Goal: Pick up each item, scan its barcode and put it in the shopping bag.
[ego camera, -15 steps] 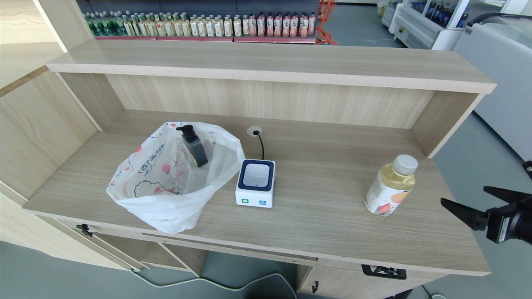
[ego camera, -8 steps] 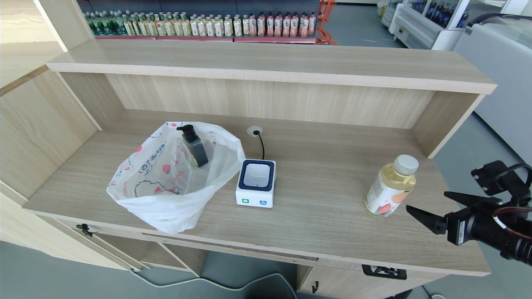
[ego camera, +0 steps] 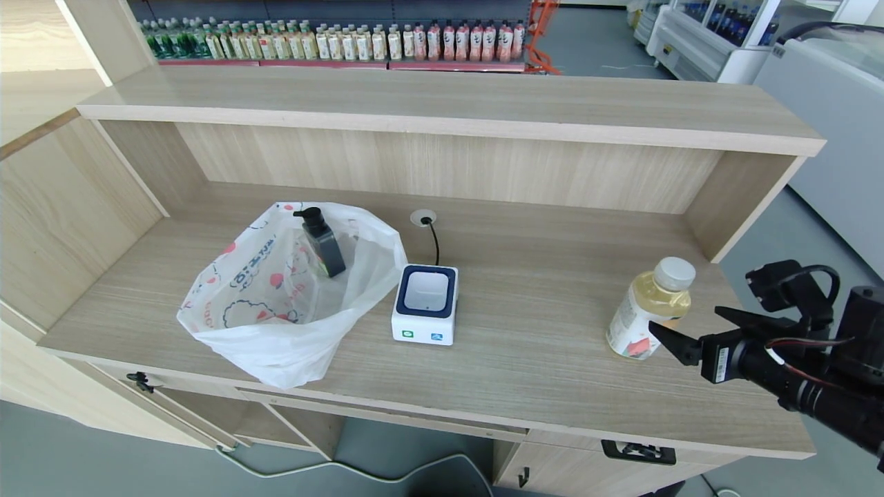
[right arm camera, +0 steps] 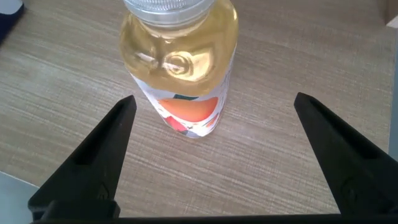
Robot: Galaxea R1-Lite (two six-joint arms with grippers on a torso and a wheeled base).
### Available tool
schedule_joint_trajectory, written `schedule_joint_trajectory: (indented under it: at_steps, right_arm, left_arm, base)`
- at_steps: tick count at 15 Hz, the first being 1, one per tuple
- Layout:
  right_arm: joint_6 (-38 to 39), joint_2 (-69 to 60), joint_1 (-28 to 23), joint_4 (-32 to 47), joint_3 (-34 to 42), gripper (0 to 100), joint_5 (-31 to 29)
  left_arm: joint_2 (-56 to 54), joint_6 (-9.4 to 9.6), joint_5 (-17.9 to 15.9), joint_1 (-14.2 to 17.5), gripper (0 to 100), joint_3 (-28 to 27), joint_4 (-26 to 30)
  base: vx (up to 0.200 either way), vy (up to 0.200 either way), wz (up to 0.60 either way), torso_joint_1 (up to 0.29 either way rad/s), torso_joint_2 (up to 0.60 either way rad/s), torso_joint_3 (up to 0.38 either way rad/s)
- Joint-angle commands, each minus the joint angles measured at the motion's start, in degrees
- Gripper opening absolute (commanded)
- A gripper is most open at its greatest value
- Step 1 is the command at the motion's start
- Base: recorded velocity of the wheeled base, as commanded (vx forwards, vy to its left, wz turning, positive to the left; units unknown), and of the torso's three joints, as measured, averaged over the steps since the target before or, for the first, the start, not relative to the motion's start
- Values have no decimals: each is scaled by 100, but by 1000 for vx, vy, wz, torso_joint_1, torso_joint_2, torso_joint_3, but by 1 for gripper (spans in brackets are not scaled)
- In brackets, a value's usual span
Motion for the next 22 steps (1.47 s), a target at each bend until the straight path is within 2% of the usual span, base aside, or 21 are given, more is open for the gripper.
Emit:
schedule_joint_trajectory:
  at_steps: [1, 4, 12, 22]
  right_arm:
    - [97, 543, 179, -358, 9, 100, -98]
    - [185, 877, 407, -683, -114, 100, -203]
    - [159, 1528, 451, -1140, -501, 100, -194]
    - [-87, 2626, 495, -2502, -685, 100, -80]
  left_arm:
    - [-2, -1, 1, 4, 100, 0, -1]
    - [-2, -1, 1, 4, 100, 0, -1]
    - [-2, -1, 1, 4, 100, 0, -1]
    - [-2, -1, 1, 4, 100, 0, -1]
  base:
    - [0, 0, 0, 0, 0, 0]
    - [0, 0, 0, 0, 0, 0]
    - [0, 0, 0, 0, 0, 0]
    - [0, 0, 0, 0, 0, 0]
